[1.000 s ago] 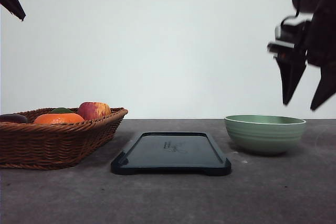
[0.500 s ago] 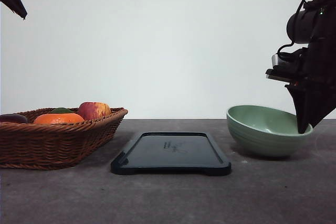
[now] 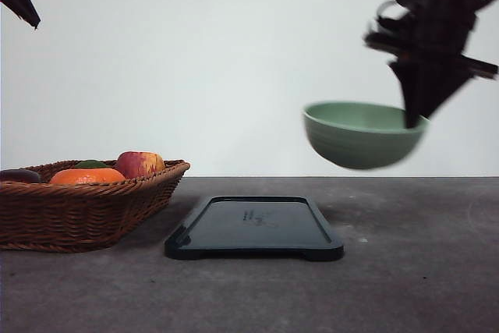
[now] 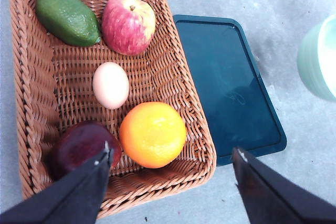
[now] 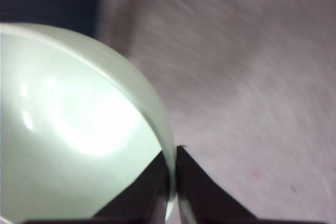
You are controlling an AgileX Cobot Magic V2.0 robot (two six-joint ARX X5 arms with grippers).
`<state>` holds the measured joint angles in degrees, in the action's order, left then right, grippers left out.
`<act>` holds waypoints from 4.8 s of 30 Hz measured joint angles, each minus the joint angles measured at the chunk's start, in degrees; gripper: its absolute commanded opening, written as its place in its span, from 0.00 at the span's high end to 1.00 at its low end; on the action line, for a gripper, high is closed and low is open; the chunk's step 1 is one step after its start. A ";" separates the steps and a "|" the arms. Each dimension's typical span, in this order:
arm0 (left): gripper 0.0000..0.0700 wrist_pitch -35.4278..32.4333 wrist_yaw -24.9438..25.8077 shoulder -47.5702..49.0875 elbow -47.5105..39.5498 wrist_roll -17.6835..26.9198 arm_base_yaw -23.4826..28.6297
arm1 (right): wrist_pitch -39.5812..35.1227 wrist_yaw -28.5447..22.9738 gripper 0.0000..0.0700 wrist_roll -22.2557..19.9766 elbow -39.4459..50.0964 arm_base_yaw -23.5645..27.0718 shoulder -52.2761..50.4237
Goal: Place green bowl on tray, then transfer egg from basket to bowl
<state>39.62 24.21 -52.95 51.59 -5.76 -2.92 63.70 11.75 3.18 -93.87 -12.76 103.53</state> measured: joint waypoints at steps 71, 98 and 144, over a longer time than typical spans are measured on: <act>0.33 -0.11 0.00 0.02 0.02 -1.14 0.00 | -26.21 -1.31 0.70 -0.24 7.93 -14.49 -2.91; 0.33 -1.20 -6.90 -12.32 5.67 -2.08 -5.63 | -42.55 -4.69 0.70 0.46 63.17 -12.96 -56.66; 0.33 5.66 -18.73 -55.12 31.02 2.80 -9.01 | -42.16 -5.77 0.70 3.28 63.17 -12.96 -57.64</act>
<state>45.28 5.48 -108.07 82.61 -2.96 -11.92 21.54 5.98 6.46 -30.70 -25.71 45.89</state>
